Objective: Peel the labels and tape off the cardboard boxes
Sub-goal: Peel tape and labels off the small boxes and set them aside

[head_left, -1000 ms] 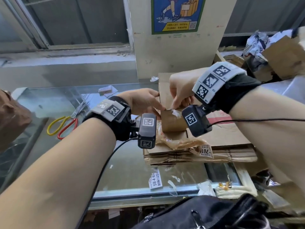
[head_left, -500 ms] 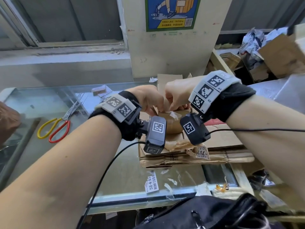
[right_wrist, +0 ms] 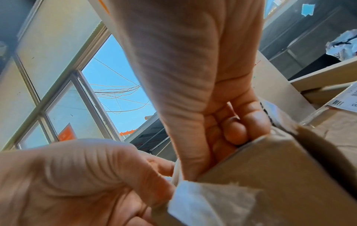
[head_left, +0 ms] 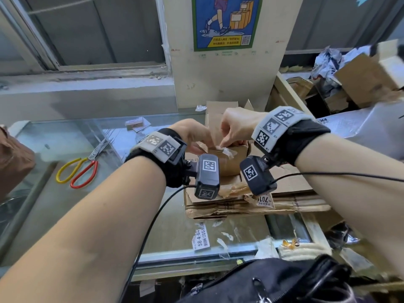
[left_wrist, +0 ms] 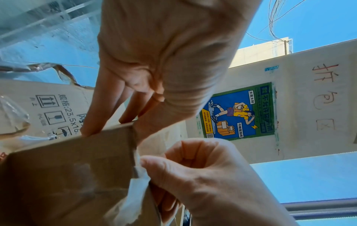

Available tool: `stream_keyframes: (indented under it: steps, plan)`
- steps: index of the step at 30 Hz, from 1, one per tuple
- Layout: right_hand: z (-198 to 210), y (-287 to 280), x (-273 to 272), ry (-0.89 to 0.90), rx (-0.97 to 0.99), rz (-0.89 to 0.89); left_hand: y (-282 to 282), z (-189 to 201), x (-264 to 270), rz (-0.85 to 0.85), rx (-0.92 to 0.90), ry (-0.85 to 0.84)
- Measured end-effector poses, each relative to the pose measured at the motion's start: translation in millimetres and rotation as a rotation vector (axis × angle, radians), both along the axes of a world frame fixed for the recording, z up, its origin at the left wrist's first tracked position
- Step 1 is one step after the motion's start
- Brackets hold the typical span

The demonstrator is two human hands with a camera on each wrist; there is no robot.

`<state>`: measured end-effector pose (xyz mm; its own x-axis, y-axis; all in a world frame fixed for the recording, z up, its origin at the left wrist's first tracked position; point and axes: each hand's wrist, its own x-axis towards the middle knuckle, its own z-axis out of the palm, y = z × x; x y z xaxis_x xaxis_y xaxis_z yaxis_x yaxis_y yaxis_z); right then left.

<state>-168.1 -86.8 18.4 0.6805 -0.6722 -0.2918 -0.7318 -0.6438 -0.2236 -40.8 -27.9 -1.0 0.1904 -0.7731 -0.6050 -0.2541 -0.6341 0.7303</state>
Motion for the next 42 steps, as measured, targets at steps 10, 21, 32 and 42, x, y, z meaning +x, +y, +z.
stream_keyframes:
  steps: [10,21,32,42]
  plan:
    - [-12.8,17.7,-14.3,-0.128,-0.131,0.032,3.6,-1.9,3.4,-0.008,-0.013,0.014]
    - [-22.1,21.8,-19.0,-0.323,-0.17,0.117,16.7,-5.6,15.7,0.033,-0.042,0.182]
    - [-29.7,27.9,-7.7,-0.319,-0.275,0.152,19.7,-5.0,19.3,0.023,-0.02,0.148]
    - [-1.8,16.3,-2.7,-0.216,0.069,0.075,14.2,-5.2,7.8,0.022,-0.041,0.074]
